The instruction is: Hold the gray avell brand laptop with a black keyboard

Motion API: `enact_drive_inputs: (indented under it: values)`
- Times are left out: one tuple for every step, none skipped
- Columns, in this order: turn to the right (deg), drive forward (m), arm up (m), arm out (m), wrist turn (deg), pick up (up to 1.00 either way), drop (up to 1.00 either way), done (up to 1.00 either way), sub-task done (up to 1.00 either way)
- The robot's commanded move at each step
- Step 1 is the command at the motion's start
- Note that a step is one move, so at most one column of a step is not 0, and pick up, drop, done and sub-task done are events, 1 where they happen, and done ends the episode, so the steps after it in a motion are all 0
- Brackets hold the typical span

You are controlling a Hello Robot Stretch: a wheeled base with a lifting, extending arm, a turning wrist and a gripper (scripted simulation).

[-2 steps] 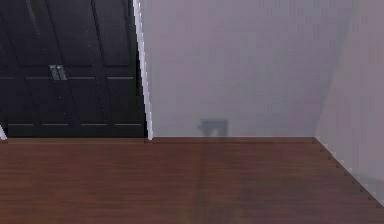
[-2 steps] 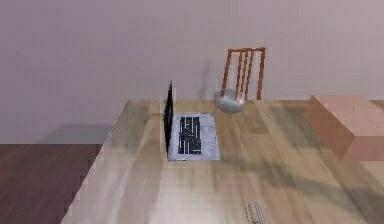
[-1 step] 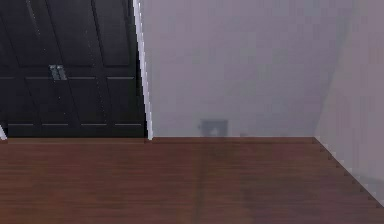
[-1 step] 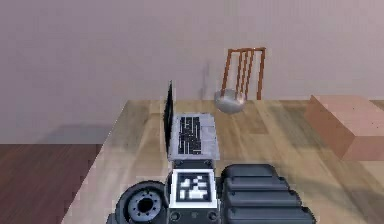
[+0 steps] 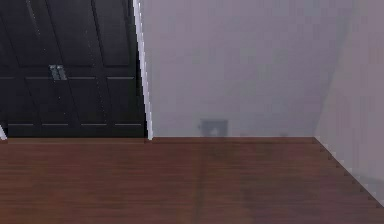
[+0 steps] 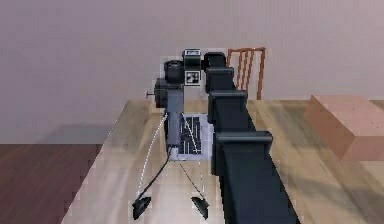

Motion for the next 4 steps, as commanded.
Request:
enact_drive_inputs:
  values:
    - [0.0, 0.00, 0.00, 0.00, 45.0, 0.00, 0.00, 0.00, 0.00]
    - [0.0, 0.00, 0.00, 0.00, 45.0, 0.00, 0.00, 0.00, 0.00]
    - [0.0, 0.00, 0.00, 0.00, 45.0, 0.00, 0.00, 0.00, 0.00]
    - [0.0, 0.00, 0.00, 0.00, 36.0, 0.00, 0.00, 0.00, 0.00]
